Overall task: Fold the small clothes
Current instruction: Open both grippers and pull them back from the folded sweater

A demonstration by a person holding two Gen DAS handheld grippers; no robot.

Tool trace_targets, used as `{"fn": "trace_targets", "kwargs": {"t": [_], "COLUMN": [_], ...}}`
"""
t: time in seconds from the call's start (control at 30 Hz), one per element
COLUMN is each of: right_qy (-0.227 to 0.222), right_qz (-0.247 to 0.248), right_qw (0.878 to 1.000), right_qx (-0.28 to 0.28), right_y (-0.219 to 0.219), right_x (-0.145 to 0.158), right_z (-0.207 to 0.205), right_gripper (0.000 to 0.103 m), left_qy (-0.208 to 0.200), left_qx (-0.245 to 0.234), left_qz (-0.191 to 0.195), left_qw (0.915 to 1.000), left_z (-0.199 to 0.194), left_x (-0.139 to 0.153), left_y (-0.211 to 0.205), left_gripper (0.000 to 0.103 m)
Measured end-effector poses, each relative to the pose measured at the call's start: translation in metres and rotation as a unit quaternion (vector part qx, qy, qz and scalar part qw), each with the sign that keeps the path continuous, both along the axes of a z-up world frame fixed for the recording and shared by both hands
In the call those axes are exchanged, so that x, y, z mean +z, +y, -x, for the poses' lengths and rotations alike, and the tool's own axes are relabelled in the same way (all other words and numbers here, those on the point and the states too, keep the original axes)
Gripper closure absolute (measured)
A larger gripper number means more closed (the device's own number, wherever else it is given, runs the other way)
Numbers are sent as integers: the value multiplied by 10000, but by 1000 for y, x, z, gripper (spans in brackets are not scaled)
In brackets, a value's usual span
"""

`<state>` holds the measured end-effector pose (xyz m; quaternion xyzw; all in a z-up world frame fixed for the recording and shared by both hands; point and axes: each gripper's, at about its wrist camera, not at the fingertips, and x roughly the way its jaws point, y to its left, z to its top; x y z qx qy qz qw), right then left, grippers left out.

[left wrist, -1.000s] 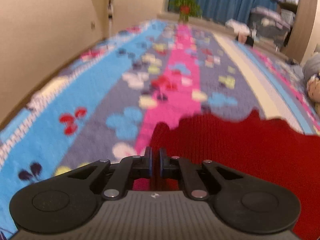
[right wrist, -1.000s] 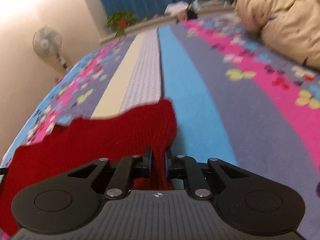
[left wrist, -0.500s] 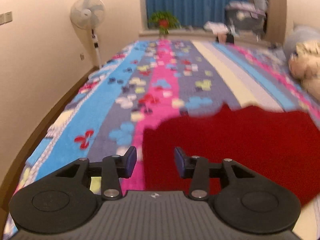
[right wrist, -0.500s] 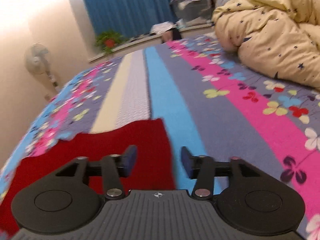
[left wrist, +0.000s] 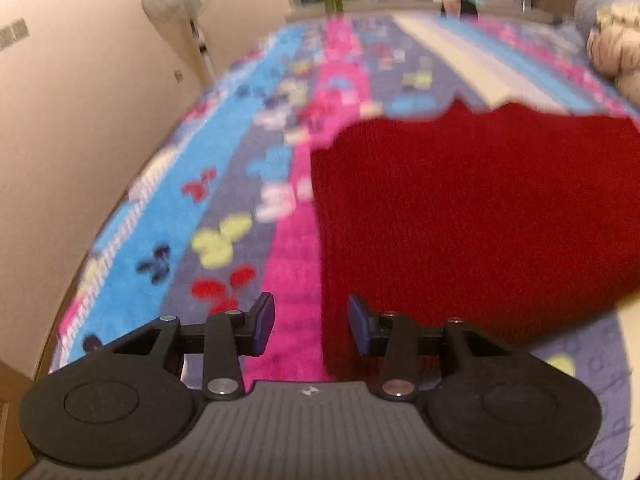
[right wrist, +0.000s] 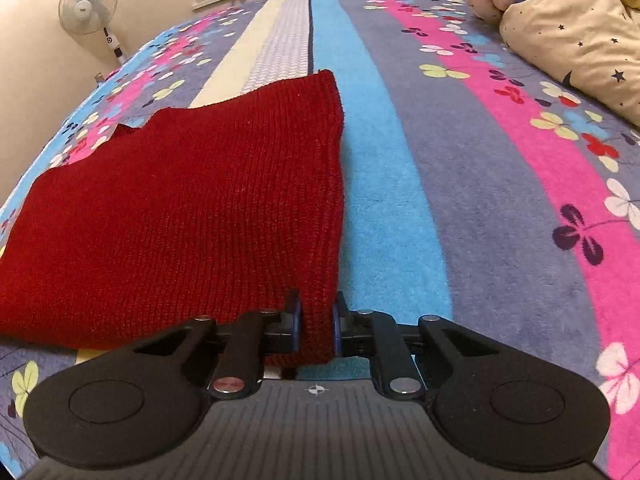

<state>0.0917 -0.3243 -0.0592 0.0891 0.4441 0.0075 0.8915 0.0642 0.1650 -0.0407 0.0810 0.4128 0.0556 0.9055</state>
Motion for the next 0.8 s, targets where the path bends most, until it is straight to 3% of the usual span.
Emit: {"fn": "trace_targets", "kwargs": {"t": [0.07,0.17,0.27,0.33,0.37,0.43,0.5,0.53,0.63,0.73,0.8], "right_qy": [56,-125,-869,-1198,-1120,-507,109,69,-530,-1049,-1434], "right_qz": [-44,155,491,522,627,954,1003,820,802,987,915], "right_qw": [9999,9996,9948,9914,9917,9940,9949,9965,9950,9894,9854], "right_qx": [-94,-195,-220,-59,50,147,7,-148,-253,-151,16], "right_y": [-1,9,24,31,35,39,34,30,30,38,45], "right_x": [-2,10,35,41,36,14,-8,-5,26,57,76], "right_z": [-2,13,36,43,40,29,21,22,36,56,70], "right_gripper": [89,84,78,65,56,56,56,55,56,54,47], "left_qy": [293,-20,-414,-317,-122,335,321,204,-263,-526,-595], "left_qx": [47,111,79,138,197,295,356,343,238,236,274], "left_qz": [24,19,54,219,234,209,187,144,41,277,459], "left_qw": [9996,9999,9991,9992,9995,9988,9987,9991,9994,9980,9968], "left_z": [-8,3,19,17,11,0,-2,1,15,30,43], "left_x": [-10,8,23,20,13,-5,-5,1,20,36,43], "left_y": [3,0,-2,0,1,1,0,-2,-6,-6,-10], "left_gripper": [56,56,55,55,55,54,54,53,52,50,50]}}
